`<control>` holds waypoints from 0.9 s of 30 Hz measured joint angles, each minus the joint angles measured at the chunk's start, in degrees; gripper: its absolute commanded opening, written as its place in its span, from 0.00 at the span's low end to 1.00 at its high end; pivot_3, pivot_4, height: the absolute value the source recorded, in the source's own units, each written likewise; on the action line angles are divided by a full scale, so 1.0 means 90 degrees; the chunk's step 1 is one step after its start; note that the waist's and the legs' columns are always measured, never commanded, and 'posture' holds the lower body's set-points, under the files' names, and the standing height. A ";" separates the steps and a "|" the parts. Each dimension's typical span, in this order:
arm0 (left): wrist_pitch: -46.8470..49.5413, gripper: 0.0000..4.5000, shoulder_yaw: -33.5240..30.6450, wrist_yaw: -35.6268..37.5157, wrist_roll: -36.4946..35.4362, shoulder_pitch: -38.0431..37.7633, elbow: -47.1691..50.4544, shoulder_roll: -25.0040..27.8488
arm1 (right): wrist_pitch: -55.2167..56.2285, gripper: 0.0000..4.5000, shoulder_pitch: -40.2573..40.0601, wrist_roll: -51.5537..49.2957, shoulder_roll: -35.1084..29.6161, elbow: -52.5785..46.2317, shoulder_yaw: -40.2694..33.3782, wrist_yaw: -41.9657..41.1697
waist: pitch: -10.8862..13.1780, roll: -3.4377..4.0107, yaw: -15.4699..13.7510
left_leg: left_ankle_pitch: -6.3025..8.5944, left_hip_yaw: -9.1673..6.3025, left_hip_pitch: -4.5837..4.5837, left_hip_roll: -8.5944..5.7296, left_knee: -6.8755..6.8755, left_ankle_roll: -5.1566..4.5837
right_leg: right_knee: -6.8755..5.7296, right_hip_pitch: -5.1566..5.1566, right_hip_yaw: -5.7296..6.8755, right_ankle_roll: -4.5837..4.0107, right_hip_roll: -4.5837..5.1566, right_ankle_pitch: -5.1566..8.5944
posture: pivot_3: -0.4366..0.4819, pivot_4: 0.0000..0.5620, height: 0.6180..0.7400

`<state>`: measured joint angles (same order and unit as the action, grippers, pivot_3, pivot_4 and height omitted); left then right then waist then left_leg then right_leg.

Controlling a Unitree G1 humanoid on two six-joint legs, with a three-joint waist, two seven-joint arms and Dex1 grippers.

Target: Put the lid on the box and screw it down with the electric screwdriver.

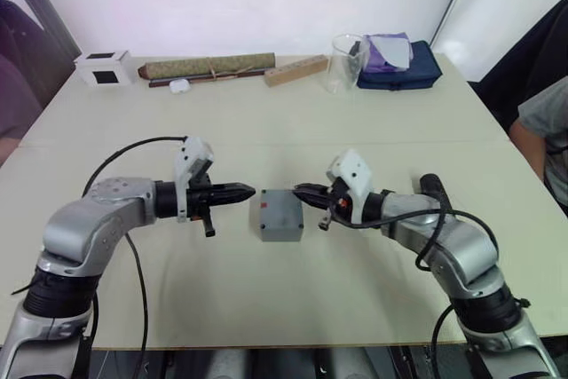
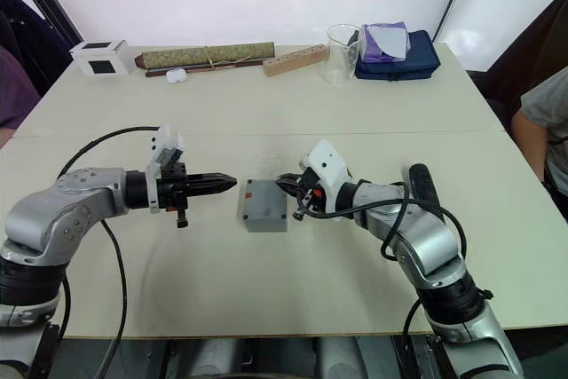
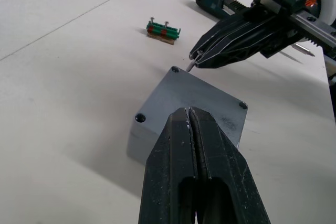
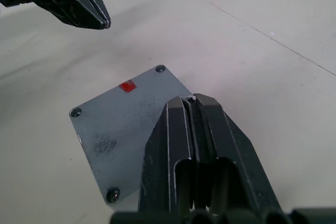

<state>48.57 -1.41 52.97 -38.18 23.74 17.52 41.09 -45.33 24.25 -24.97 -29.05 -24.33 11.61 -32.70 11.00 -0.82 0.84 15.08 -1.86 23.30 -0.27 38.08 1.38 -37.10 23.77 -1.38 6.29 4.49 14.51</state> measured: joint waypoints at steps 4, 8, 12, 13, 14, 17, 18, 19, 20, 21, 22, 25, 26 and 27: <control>0.0000 0.00 0.0009 -0.0042 0.0001 -0.0069 0.0032 0.0000 | 0.0218 0.01 0.0071 0.0202 0.0002 0.0301 0.0042 -0.0069 | 0.0000 0.0000 0.0001 | 0.0000 0.0000 0.0000 0.0001 0.0000 0.0000 | -0.0001 0.0001 0.0000 0.0000 -0.0003 0.0000 | 0.48 0.27 1.00; 0.0000 0.00 0.0010 -0.0067 0.0002 -0.0068 0.0039 0.0000 | 0.0272 0.01 0.0071 0.0313 0.0044 0.0381 0.0057 -0.0136 | 0.0000 0.0000 0.0001 | 0.0000 -0.0001 0.0000 0.0001 0.0000 0.0000 | 0.0000 0.0001 0.0001 0.0000 -0.0002 0.0000 | 0.48 0.27 1.00; -0.0006 0.00 0.0026 -0.0068 0.0010 -0.0067 0.0038 0.0000 | 0.0272 0.01 0.0067 0.0378 0.0057 0.0381 0.0106 -0.0190 | 0.0000 0.0000 0.0001 | 0.0000 0.0000 0.0000 0.0001 0.0000 0.0000 | 0.0000 0.0001 0.0000 0.0000 -0.0002 0.0000 | 0.48 0.27 1.00; -0.0007 0.00 0.0028 -0.0068 0.0013 -0.0067 0.0038 0.0000 | 0.0271 0.01 0.0065 0.0384 0.0059 0.0381 0.0109 -0.0195 | 0.0000 0.0000 0.0002 | 0.0000 0.0000 0.0000 0.0001 0.0000 0.0000 | 0.0000 0.0001 0.0000 0.0000 -0.0002 0.0000 | 0.48 0.27 1.00; -0.0007 0.00 0.0029 -0.0068 0.0014 -0.0067 0.0038 0.0000 | 0.0271 0.01 0.0065 0.0386 0.0061 0.0381 0.0109 -0.0200 | 0.0000 0.0000 0.0001 | 0.0000 -0.0001 0.0000 0.0000 0.0000 0.0000 | 0.0000 0.0001 0.0000 0.0000 -0.0002 0.0000 | 0.48 0.27 1.00; -0.0010 0.00 0.0040 -0.0067 0.0017 -0.0062 0.0038 0.0000 | 0.0271 0.01 0.0062 0.0397 0.0073 0.0381 0.0109 -0.0211 | 0.0000 0.0000 0.0001 | 0.0000 -0.0001 0.0000 0.0001 0.0000 0.0000 | 0.0000 0.0001 0.0000 0.0000 -0.0002 0.0000 | 0.48 0.27 1.00; -0.0012 0.00 0.0051 -0.0067 0.0019 -0.0055 0.0038 0.0000 | 0.0271 0.01 0.0060 0.0404 0.0075 0.0381 0.0109 -0.0214 | 0.0000 0.0000 0.0001 | 0.0000 -0.0001 0.0000 0.0000 0.0000 0.0000 | 0.0000 0.0001 0.0001 0.0000 -0.0002 0.0000 | 0.48 0.27 1.00; -0.0014 0.00 0.0062 -0.0066 0.0021 -0.0048 0.0038 0.0000 | 0.0271 0.01 0.0056 0.0416 0.0077 0.0381 0.0109 -0.0214 | 0.0000 0.0000 0.0001 | 0.0000 -0.0001 0.0000 0.0000 0.0000 0.0000 | 0.0000 0.0001 0.0001 0.0000 -0.0002 0.0000 | 0.48 0.27 1.00; -0.0015 0.00 0.0067 -0.0066 0.0021 -0.0046 0.0037 -0.0001 | 0.0271 0.01 0.0050 0.0440 0.0082 0.0381 0.0109 -0.0212 | 0.0000 0.0000 0.0001 | 0.0000 -0.0001 0.0000 0.0000 0.0000 0.0000 | 0.0000 0.0001 0.0001 0.0000 -0.0002 0.0000 | 0.48 0.27 1.00; -0.0016 0.00 0.0069 -0.0065 0.0022 -0.0044 0.0037 -0.0001 | 0.0272 0.01 0.0041 0.0456 0.0085 0.0383 0.0109 -0.0208 | 0.0000 0.0000 0.0001 | 0.0000 -0.0001 0.0000 0.0001 0.0000 0.0000 | 0.0000 0.0001 0.0001 0.0000 -0.0002 0.0000 | 0.48 0.27 1.00; -0.0016 0.00 0.0070 -0.0065 0.0023 -0.0041 0.0036 -0.0001 | 0.0275 0.01 0.0034 0.0480 0.0085 0.0392 0.0109 -0.0210 | 0.0000 0.0000 0.0001 | 0.0000 -0.0001 0.0000 0.0000 0.0000 0.0000 | 0.0000 0.0001 0.0001 0.0000 -0.0002 0.0000 | 0.48 0.27 1.00; -0.0018 0.00 0.0071 -0.0063 0.0025 -0.0031 0.0035 -0.0002 | 0.0279 0.01 0.0022 0.0527 0.0086 0.0464 0.0109 -0.0215 | 0.0000 0.0000 0.0002 | 0.0000 0.0000 0.0000 0.0000 0.0000 0.0000 | 0.0000 0.0001 0.0001 0.0000 -0.0002 0.0000 | 0.48 0.27 1.00; -0.0019 0.00 0.0071 -0.0063 0.0025 -0.0030 0.0034 -0.0002 | 0.0279 0.01 0.0021 0.0540 0.0086 0.0480 0.0109 -0.0217 | 0.0000 0.0000 0.0002 | 0.0000 0.0000 0.0000 0.0000 0.0000 0.0000 | 0.0000 0.0001 0.0000 0.0000 -0.0002 0.0000 | 0.48 0.27 1.00; -0.0020 0.00 0.0071 -0.0062 0.0027 -0.0029 0.0033 -0.0002 | 0.0280 0.01 0.0021 0.0556 0.0086 0.0484 0.0109 -0.0221 | 0.0000 0.0000 0.0002 | 0.0000 0.0000 0.0000 0.0000 0.0000 0.0000 | 0.0000 0.0001 0.0000 0.0000 -0.0002 0.0000 | 0.48 0.27 1.00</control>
<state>48.39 -0.77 52.41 -37.93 23.47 17.82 41.07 -42.81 24.44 -19.96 -28.28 -19.98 12.59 -34.69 11.00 -0.82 0.86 15.08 -1.86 23.30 -0.27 38.08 1.38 -37.10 23.78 -1.37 6.29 4.47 14.51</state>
